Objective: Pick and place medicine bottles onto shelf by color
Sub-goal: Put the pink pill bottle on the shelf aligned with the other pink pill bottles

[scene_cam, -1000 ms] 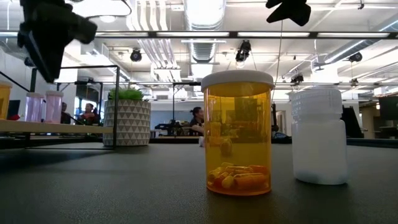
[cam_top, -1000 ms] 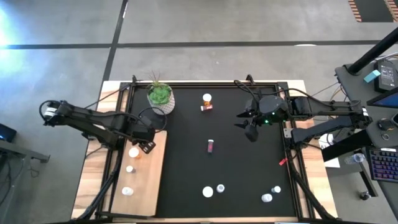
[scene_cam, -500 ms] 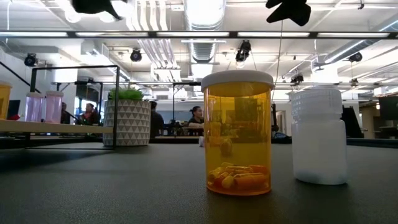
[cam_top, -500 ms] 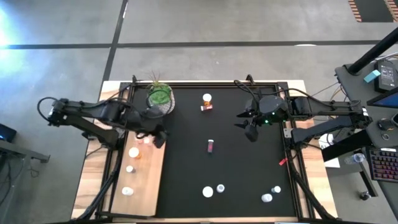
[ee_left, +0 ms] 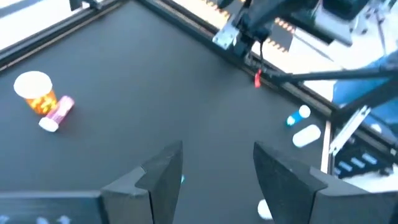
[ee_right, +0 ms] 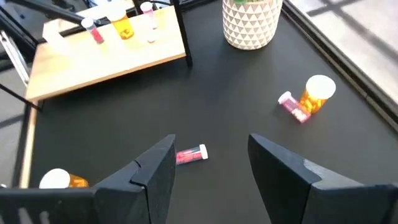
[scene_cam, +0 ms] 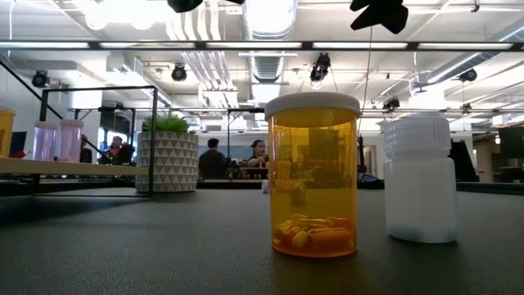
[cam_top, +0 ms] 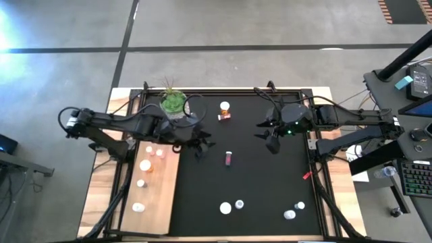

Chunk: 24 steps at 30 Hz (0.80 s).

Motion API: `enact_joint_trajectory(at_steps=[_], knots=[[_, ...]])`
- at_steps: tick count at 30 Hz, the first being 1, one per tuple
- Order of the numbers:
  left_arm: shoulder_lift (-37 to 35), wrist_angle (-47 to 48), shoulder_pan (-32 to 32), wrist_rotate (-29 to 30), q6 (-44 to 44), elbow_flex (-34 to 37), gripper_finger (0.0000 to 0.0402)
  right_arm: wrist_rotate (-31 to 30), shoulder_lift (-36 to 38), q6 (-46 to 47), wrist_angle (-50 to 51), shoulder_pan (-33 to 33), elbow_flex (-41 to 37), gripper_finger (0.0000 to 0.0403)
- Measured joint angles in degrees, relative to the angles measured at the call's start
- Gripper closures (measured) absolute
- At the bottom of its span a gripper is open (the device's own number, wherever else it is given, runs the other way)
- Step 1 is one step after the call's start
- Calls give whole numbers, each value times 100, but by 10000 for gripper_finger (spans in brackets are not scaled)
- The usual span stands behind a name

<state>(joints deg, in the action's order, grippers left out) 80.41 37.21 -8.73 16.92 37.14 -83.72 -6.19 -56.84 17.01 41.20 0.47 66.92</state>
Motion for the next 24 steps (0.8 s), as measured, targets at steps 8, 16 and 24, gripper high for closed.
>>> enact_joint_trajectory(at_steps=[8, 16, 24], knots=[[99, -556, 133, 385, -5, 15, 221, 12, -39, -386, -758, 8, -2, 213], [115, -726, 321, 463, -157, 23, 221, 7, -154, 443, -737, -1, -2, 213], [115, -723, 624, 453, -345, 28, 221, -334, -755, -190, -439, -729, -7, 213]])
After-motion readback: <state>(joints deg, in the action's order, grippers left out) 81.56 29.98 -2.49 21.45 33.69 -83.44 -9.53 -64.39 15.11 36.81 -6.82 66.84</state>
